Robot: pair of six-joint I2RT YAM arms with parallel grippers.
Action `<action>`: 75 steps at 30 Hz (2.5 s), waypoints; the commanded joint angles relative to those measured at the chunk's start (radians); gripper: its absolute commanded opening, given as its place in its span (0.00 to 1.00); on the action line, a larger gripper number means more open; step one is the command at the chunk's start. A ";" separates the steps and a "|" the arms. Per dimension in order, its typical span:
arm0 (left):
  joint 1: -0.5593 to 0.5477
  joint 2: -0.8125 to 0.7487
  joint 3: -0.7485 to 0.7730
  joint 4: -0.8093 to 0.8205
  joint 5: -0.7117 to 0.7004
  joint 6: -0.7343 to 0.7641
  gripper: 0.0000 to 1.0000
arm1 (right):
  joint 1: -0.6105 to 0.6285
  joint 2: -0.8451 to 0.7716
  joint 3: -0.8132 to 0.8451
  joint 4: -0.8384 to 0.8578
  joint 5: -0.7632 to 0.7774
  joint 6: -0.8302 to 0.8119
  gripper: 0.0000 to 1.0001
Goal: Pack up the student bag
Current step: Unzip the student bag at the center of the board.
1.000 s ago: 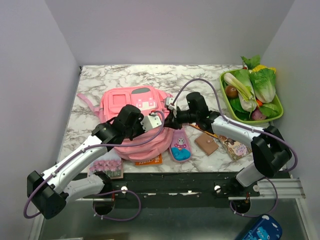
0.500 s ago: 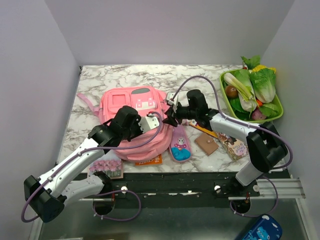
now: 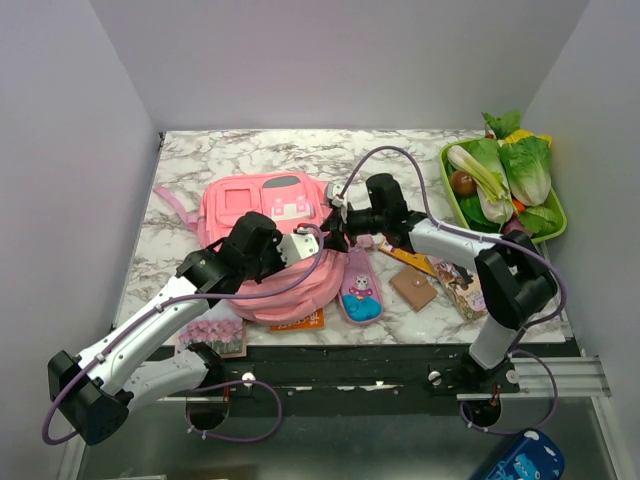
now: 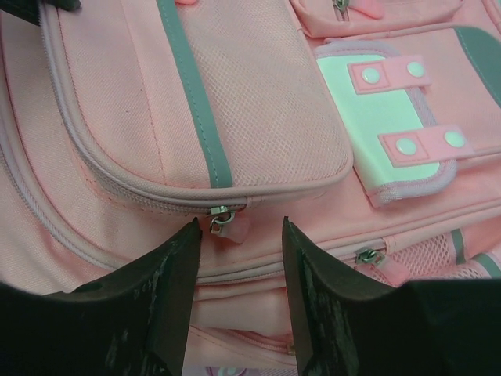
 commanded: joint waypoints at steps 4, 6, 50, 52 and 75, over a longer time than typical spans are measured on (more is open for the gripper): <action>-0.012 -0.023 0.042 -0.004 0.005 -0.015 0.12 | 0.000 0.091 0.085 -0.066 -0.097 -0.007 0.50; -0.012 -0.020 0.050 -0.005 0.004 -0.017 0.11 | -0.002 0.129 0.113 -0.085 -0.102 0.000 0.46; -0.013 0.156 -0.016 0.268 -0.120 -0.294 0.08 | 0.135 -0.234 -0.097 -0.195 0.243 0.338 0.01; -0.012 0.167 -0.007 0.275 -0.117 -0.302 0.07 | 0.158 -0.242 -0.111 -0.192 0.274 0.368 0.01; 0.384 0.185 0.188 0.036 0.272 -0.078 0.81 | 0.218 -0.263 -0.197 -0.003 0.703 0.669 0.01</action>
